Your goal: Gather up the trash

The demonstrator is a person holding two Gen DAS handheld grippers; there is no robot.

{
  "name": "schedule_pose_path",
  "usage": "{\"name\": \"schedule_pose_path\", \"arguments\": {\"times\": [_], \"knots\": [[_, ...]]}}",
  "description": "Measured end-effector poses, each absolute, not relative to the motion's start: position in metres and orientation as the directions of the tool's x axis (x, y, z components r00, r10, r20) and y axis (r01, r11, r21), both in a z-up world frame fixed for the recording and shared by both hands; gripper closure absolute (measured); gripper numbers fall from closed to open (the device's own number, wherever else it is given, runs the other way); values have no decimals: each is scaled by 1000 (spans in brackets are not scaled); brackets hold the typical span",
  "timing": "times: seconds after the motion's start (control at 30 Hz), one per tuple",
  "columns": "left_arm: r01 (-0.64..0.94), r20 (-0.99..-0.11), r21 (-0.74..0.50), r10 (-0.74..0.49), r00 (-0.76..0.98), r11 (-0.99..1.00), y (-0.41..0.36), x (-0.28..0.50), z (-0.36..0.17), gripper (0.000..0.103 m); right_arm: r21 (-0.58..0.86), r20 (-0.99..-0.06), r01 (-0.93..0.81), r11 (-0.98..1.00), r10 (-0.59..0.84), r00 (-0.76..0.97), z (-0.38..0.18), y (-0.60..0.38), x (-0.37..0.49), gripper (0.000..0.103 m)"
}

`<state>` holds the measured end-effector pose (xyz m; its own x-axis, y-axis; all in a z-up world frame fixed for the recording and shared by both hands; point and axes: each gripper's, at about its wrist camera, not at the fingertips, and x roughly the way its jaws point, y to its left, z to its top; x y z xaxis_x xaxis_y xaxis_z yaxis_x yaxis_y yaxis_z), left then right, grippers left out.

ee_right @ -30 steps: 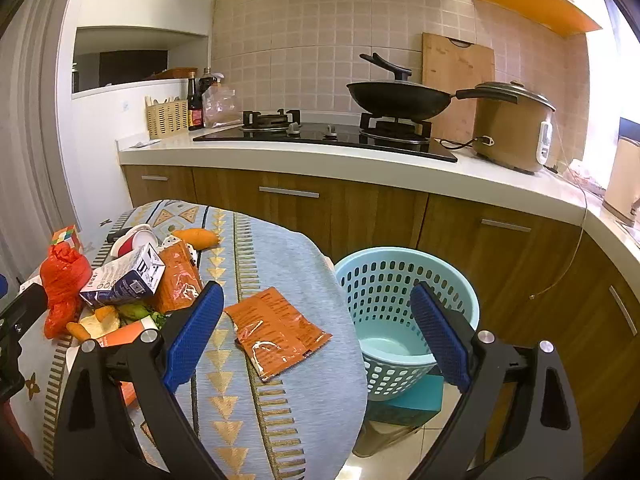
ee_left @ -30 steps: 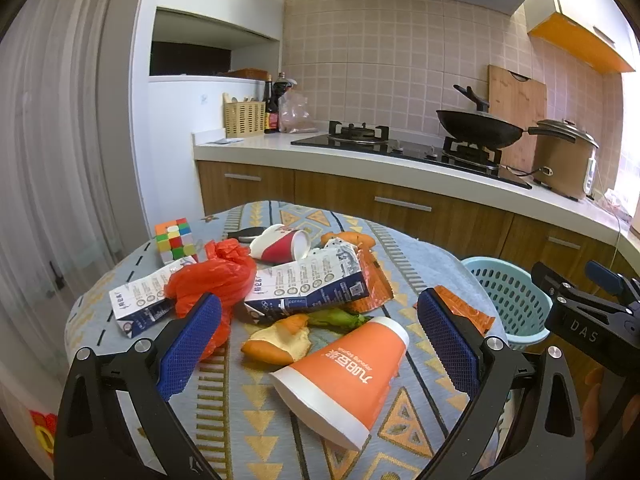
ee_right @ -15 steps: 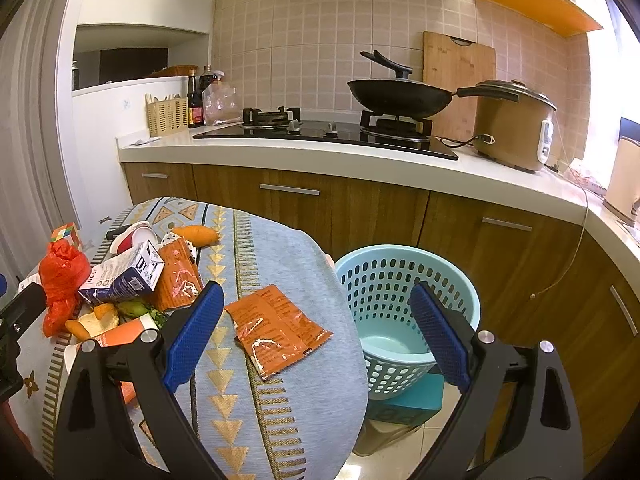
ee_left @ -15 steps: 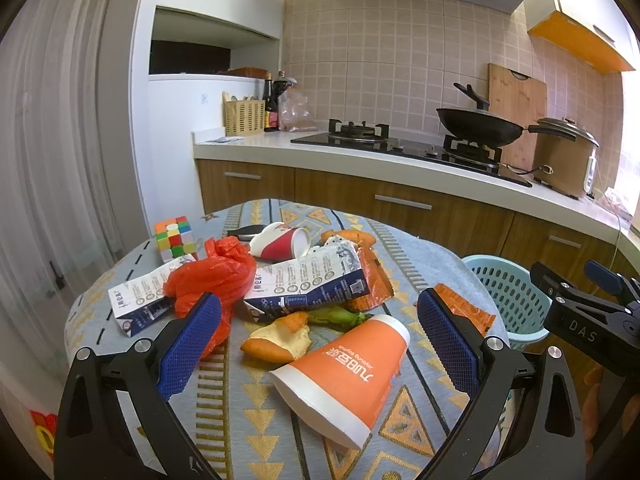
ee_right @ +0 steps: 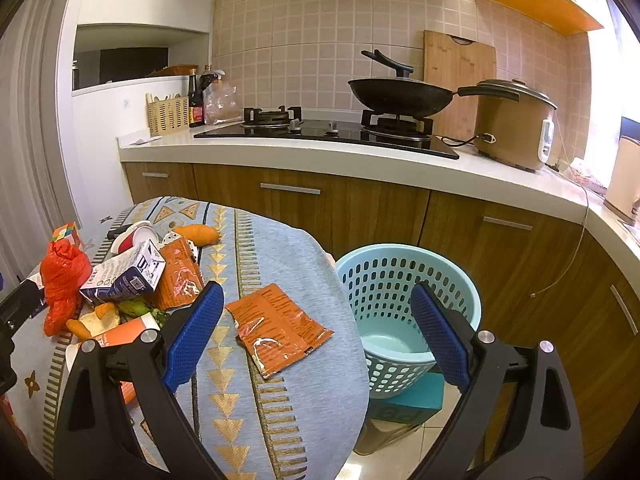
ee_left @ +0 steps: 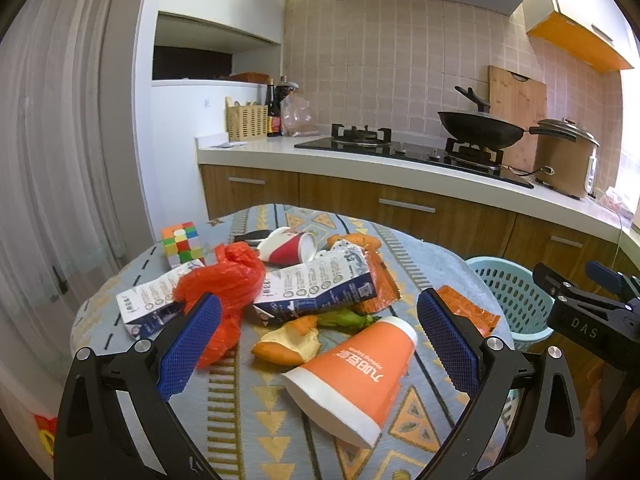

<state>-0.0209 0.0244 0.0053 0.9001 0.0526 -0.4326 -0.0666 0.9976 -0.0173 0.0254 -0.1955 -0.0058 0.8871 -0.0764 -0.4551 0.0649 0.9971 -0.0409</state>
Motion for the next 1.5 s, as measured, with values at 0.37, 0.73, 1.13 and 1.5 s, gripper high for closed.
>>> {"name": "schedule_pose_path", "arguments": {"times": [0.37,0.73,1.13,1.5], "knots": [[85,-514,-106,-128,848,991,62,-26,-14,8,-43,-537,-25,999,-2,844,-28,-186,39,68],[178,-677,-217,-279,681,960,46,-2,-72,25,38,-615,-93,995,97,783,-69,-193,70,41],[187,-694,-393,-424,582,900,25,33,-101,83,20,-700,-153,988,124,703,-92,-189,112,27],[271,-647,-345,-437,625,899,-5,24,-76,101,5,-763,-184,983,123,634,-110,-182,141,37]]}}
